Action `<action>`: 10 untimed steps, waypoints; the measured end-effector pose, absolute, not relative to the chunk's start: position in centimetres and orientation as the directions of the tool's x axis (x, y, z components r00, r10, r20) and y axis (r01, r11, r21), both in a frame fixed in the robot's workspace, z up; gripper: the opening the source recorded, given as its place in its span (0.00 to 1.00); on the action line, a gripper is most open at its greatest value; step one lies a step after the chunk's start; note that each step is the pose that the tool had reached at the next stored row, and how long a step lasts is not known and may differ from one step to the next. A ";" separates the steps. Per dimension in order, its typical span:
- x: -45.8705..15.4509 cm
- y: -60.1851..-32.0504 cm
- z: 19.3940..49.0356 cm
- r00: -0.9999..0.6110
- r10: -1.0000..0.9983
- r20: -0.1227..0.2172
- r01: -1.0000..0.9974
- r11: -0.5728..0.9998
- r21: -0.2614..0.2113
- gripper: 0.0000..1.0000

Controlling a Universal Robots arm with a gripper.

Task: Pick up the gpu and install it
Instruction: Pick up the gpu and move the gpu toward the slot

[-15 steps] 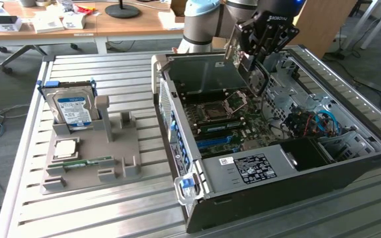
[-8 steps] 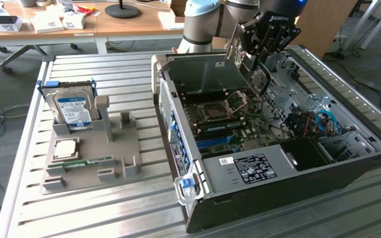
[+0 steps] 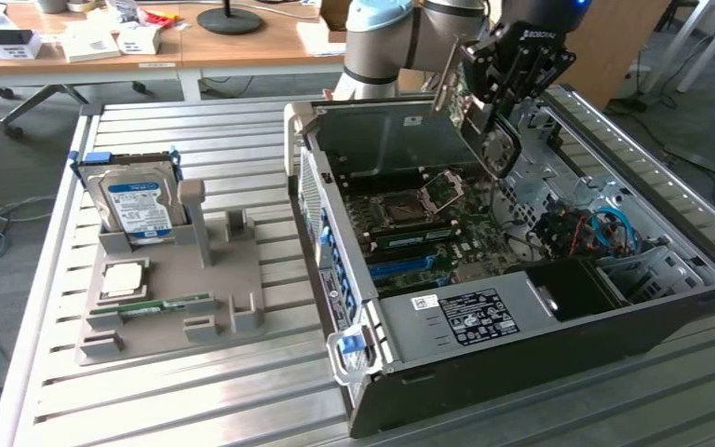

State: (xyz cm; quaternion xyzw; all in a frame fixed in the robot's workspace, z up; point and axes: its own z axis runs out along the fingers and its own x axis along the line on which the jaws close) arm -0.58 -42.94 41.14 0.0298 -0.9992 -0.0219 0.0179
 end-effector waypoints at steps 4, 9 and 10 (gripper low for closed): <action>0.4 -42.9 41.1 -0.997 -0.063 0.034 -0.062 0.997 0.045 0.26; 1.5 -42.9 41.1 -0.997 -0.067 0.034 -0.065 0.997 0.045 0.26; 1.7 -42.9 41.1 -0.997 -0.068 0.034 -0.066 0.997 0.045 0.26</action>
